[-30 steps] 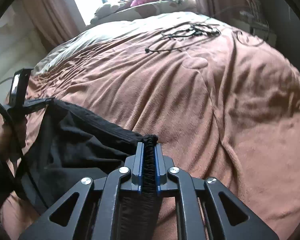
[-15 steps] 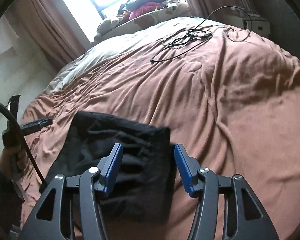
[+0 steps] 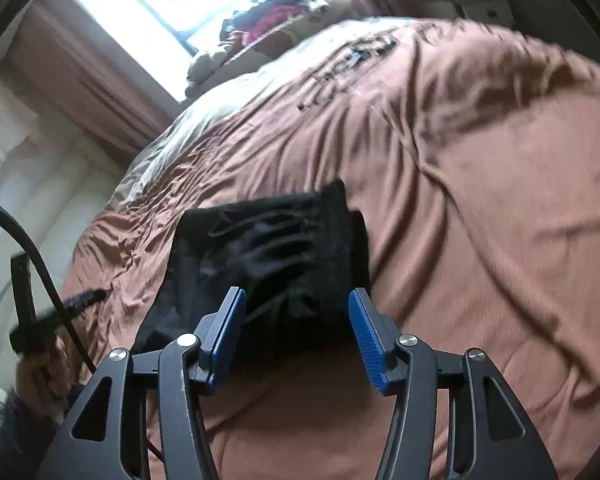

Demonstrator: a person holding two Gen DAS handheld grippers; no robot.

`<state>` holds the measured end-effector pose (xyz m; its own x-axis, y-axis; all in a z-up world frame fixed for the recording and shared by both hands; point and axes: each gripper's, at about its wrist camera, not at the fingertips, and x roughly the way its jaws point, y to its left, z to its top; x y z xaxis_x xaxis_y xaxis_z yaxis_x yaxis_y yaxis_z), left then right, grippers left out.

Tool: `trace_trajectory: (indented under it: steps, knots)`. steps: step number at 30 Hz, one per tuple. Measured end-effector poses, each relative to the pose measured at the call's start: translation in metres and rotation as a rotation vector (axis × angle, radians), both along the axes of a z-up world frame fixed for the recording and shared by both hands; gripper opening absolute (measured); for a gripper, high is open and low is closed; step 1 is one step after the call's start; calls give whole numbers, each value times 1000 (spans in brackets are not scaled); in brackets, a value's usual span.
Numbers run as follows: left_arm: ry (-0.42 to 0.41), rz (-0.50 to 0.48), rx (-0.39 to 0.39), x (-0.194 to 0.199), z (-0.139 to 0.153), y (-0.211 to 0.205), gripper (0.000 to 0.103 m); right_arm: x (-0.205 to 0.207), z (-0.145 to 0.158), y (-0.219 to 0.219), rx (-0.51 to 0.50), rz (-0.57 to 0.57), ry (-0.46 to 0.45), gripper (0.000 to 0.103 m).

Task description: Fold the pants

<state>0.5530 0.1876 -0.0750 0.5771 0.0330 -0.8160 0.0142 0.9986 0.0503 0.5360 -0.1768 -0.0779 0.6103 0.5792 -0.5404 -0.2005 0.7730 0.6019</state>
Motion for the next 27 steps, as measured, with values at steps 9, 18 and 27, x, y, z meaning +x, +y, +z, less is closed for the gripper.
trace_trajectory:
  steps: [9, 18, 27]
  knots:
    - [78, 13, -73, -12, -42, 7, 65, 11, -27, -7, 106, 16, 78, 52]
    - [147, 36, -147, -1, -83, 22, 65, 34, -52, -9, 152, -2, 122, 52]
    - [184, 51, -237, 14, -109, 35, 65, 43, -61, -3, 186, -16, 104, 52]
